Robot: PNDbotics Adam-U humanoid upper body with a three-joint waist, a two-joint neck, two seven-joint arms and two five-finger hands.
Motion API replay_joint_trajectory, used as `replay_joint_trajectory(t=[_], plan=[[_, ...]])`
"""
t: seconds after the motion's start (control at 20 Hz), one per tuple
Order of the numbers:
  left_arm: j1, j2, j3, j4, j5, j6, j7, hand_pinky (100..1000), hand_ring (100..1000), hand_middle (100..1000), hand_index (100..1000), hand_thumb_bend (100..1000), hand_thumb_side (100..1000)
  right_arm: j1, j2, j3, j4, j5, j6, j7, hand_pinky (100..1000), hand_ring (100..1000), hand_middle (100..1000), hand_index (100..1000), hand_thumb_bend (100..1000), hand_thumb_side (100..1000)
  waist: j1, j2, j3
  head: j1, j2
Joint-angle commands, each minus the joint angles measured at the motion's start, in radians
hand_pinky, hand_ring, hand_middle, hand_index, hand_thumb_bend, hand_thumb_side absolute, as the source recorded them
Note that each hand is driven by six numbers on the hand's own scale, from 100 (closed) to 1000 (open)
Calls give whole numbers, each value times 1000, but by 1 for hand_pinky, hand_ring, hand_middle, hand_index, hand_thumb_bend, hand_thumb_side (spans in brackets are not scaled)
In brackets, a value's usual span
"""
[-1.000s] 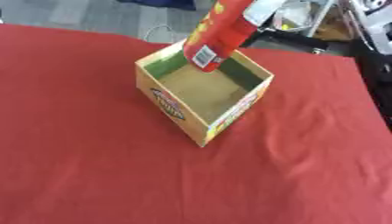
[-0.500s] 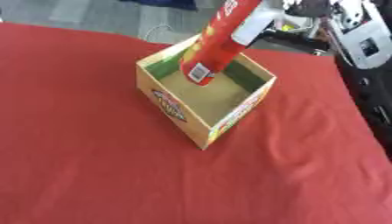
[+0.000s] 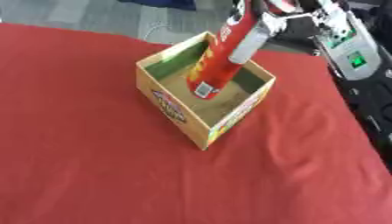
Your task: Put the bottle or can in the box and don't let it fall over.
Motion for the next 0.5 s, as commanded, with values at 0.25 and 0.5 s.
replay_joint_trajectory(t=[0.25,0.5], plan=[[-4,19,3,-21,-1,3,0,518,829,721,773,100,644,-12,-23,-15,-6,73,-9,61,910,984,843,812,100,100,10,-24,-6,-3,4],[-2,18,4,-21,0,5,1,519,829,721,773,100,644,-11,-28,-17,-10,41,-5,57,909,989,854,850,100,208,12,-30,-10,-1,5]])
